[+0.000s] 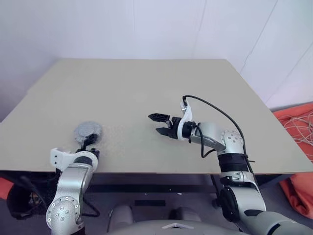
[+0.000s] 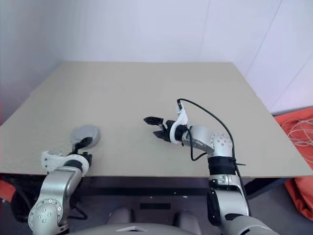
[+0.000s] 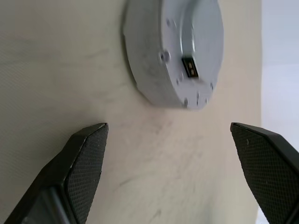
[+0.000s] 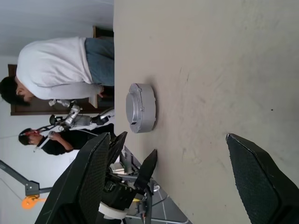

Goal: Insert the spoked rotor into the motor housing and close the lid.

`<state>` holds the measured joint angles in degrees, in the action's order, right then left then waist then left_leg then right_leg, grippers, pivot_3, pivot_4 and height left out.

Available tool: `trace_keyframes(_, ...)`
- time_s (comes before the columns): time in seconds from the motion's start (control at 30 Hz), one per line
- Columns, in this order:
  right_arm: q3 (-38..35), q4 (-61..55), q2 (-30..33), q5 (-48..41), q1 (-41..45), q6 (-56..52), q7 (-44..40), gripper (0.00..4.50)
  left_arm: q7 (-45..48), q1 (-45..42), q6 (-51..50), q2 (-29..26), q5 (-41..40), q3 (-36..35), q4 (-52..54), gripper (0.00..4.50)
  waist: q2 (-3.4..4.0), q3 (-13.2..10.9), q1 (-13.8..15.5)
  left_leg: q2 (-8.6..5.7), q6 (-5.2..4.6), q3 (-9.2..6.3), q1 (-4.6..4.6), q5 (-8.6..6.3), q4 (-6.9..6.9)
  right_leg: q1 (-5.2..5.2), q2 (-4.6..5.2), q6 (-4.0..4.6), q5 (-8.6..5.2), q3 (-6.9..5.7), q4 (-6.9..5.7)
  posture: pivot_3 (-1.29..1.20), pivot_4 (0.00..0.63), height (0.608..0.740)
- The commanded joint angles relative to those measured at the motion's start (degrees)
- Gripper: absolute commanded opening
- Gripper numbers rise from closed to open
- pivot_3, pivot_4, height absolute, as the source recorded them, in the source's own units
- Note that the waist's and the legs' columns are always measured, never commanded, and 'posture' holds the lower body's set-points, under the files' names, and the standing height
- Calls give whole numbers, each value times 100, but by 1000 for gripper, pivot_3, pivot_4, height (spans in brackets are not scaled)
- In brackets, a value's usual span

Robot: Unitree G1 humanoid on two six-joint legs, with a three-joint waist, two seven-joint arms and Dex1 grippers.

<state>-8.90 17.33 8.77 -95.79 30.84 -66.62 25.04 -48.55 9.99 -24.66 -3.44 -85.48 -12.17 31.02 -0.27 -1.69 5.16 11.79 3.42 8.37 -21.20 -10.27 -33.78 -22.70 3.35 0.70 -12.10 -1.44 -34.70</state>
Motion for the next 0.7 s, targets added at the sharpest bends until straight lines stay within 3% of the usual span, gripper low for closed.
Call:
trace_keyframes(0.03, -120, -308, -33, 156, 158, 134, -157, 4500, 813, -443, -326, -400, 249, 297, 96, 4473, -8, -3, 14, 3, 0, -1, -7, 0, -11, -3, -1, -1, 1, -1, 0, 0, 0, 740)
trace_keyframes(0.23, -86, -807, 55, 564, 30, 192, -482, 4500, 1910, -846, -418, -917, 1270, 545, 16, 4473, -9, -4, -70, 5, -6, 0, -7, -3, -37, -4, 0, -14, 9, 4, 0, 0, 0, 740)
trace_keyframes(0.4, 120, -1396, 375, 1648, -138, 447, -1230, 4500, 2499, -907, -321, -1102, 2243, 544, -137, 4473, -8, -4, -80, 5, -4, 0, -10, -3, -37, -4, 1, -15, 9, 3, -1, 0, 0, 740)
trace_keyframes(0.7, 1204, -2335, 1174, 4916, -786, 2543, -3250, 4500, 3586, -706, 478, -1556, 5269, 1205, -463, 4473, -7, -5, -57, 6, -14, -1, -33, -8, -33, -26, 1, -16, 10, 4, 0, 0, 0, 740)
